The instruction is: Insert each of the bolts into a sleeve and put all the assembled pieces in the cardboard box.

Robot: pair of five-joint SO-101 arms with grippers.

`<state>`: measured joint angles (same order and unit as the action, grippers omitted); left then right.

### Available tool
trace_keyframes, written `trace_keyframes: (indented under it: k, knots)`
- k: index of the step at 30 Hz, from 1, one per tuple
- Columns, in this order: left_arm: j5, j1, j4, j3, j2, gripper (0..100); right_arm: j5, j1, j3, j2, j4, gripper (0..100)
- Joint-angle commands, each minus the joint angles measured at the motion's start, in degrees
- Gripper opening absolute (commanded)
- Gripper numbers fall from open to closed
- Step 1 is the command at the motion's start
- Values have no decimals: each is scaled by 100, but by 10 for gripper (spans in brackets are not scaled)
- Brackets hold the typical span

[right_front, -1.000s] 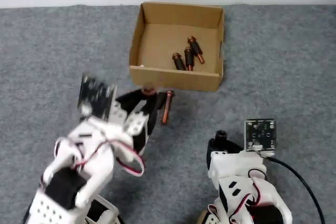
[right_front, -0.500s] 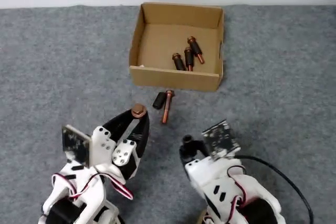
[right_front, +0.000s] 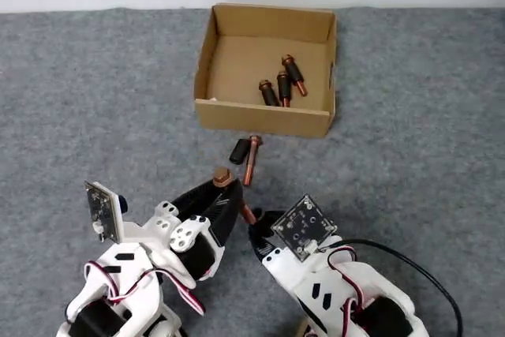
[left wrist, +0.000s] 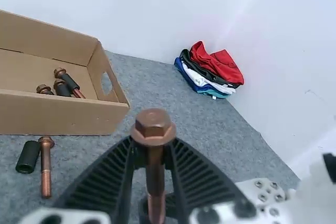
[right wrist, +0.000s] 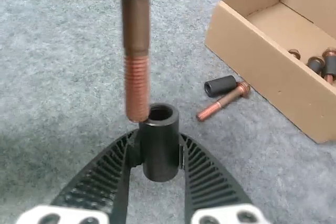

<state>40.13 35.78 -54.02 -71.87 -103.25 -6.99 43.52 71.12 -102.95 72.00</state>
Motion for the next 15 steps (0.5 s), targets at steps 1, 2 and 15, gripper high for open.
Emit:
trace_keyframes:
  k: [1,2,15]
  knots:
    - [53,0,193,163,-35,4,-290,154,-53,-22,-163,8]
    - [53,0,202,145,-44,4,-316,180,-62,-22,-163,8]
    - [26,-9,360,-277,-44,4,-334,171,-105,-31,-312,8]
